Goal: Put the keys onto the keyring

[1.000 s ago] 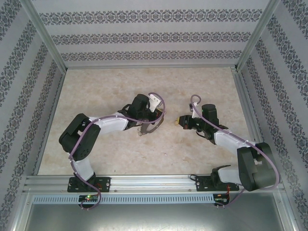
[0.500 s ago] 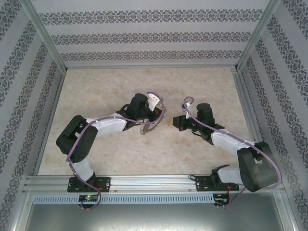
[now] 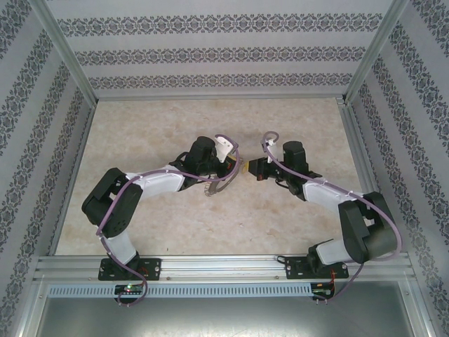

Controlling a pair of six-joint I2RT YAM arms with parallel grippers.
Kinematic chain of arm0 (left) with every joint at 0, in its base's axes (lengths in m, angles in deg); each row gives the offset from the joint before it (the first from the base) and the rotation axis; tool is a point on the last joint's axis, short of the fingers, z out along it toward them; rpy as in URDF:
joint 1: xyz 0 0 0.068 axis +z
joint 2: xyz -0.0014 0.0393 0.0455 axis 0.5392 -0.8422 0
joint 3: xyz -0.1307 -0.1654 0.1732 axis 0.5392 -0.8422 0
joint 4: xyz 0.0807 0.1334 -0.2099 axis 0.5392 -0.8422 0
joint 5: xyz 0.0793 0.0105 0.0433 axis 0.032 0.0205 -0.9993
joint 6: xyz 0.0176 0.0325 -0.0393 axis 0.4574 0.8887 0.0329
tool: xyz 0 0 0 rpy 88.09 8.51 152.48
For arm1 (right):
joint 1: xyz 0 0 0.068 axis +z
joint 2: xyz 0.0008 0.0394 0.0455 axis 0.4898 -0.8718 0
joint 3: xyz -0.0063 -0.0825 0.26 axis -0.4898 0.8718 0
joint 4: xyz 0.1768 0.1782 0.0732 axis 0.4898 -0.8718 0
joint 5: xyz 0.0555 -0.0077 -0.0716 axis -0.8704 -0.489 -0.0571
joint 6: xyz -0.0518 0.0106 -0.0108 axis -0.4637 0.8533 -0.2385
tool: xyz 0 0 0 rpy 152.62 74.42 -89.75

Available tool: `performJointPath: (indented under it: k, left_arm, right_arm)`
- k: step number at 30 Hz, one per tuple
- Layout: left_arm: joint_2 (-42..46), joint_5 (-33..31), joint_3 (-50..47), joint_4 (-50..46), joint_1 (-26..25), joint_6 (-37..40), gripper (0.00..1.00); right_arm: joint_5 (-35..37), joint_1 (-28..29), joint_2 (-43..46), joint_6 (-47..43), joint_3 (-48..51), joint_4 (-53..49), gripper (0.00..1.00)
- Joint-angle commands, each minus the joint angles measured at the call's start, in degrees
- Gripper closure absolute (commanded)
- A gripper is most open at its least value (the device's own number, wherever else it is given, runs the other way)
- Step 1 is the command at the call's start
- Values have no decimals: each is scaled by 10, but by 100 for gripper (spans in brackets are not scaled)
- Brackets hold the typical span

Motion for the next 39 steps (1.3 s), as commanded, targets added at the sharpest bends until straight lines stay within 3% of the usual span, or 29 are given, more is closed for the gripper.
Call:
performJointPath:
  k: [1,14,29,39]
  left_arm:
    - [12,15,2,29,-4,-5,100]
    - [16,18,2,33,-5,-8,100]
    - [14,20,4,35,-6,-10,100]
    - [9,23,8,29,-5,-11,100]
  right_arm:
    - [1,6,-13,-9,-24,27,100]
    - [8,11,-55,-7,-55,27,100]
    - [30,-10,-26,-6,4,20,100]
    - [-22,-6,-14,-20,-3,22,100]
